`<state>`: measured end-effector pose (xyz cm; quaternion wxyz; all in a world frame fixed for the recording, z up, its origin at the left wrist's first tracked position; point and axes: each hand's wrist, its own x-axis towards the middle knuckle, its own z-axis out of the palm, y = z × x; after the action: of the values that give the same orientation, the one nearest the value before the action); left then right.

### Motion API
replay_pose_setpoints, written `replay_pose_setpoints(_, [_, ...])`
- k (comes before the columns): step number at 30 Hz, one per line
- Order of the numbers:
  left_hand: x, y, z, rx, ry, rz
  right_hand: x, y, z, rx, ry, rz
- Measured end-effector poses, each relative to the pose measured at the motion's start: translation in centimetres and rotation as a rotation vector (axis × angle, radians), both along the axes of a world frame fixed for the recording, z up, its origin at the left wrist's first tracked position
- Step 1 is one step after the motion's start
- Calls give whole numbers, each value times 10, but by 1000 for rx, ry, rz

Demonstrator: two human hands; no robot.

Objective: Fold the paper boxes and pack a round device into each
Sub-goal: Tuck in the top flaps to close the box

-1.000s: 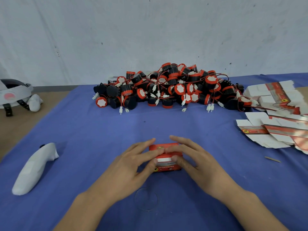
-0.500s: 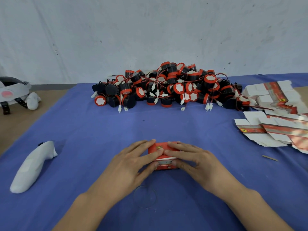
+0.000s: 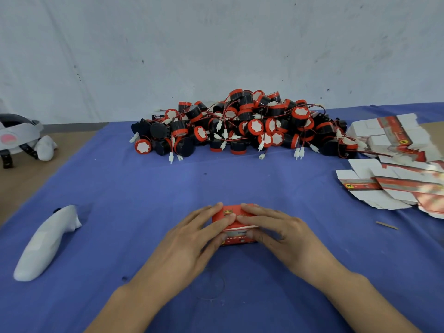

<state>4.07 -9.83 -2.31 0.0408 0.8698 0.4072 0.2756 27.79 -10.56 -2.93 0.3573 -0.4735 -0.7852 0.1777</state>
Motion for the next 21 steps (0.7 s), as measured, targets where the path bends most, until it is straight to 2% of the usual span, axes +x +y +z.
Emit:
replay_pose_setpoints(5, [2, 0, -2, -56, -57, -22, 2, 2, 1, -117, 28, -34])
replay_pose_setpoints(10, [4, 0, -3, -22, -61, -30, 1, 1, 1, -140, 85, -35])
replay_pose_setpoints(13, [5, 2, -3, 61, -37, -48, 1, 0, 3, -70, 17, -59])
replay_pose_setpoints(21, [9, 4, -2, 107, -56, -59, 1, -5, 9, 56, -104, -81])
